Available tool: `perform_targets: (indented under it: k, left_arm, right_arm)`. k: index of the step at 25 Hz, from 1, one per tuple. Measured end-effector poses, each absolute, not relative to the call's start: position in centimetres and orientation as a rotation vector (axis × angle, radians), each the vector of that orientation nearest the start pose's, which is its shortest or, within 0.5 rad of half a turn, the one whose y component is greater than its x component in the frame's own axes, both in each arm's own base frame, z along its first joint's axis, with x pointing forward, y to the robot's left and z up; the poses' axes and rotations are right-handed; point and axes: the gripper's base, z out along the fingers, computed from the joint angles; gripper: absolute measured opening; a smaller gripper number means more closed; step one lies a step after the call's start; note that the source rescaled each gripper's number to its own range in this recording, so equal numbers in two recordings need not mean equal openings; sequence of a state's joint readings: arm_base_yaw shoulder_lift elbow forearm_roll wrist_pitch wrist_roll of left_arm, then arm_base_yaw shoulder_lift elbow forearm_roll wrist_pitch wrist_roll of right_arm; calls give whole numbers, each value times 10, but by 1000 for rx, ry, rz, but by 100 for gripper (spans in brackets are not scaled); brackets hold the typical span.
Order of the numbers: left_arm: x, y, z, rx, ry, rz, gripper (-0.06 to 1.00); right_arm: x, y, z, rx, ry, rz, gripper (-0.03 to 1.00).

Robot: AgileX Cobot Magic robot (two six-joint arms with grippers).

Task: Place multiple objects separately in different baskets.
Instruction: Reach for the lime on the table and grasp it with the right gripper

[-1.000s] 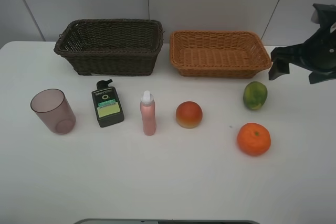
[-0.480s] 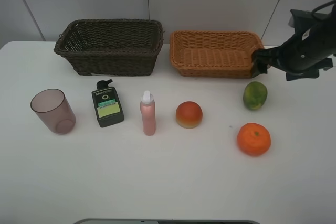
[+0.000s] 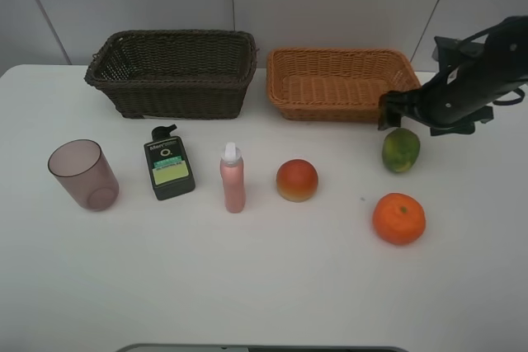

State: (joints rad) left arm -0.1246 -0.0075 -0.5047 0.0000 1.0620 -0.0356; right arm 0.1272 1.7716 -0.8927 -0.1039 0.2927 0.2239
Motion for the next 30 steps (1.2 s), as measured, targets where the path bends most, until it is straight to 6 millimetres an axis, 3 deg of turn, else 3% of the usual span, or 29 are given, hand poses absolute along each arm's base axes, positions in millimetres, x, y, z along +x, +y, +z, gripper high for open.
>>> perform_targets:
  k: [16, 19, 22, 30]
  left_arm:
    - [-7, 1, 278, 91, 2033, -101, 96]
    - [-7, 1, 278, 91, 2033, -101, 96]
    - [-7, 1, 278, 91, 2033, -101, 96]
    - [-7, 1, 278, 91, 2033, -101, 96]
  right_arm:
    - [331, 39, 107, -34, 2735, 20, 92]
    - [331, 39, 105, -38, 2736, 18, 81]
    - [331, 39, 103, -39, 2740, 18, 51]
    - [331, 39, 103, -40, 2740, 16, 52]
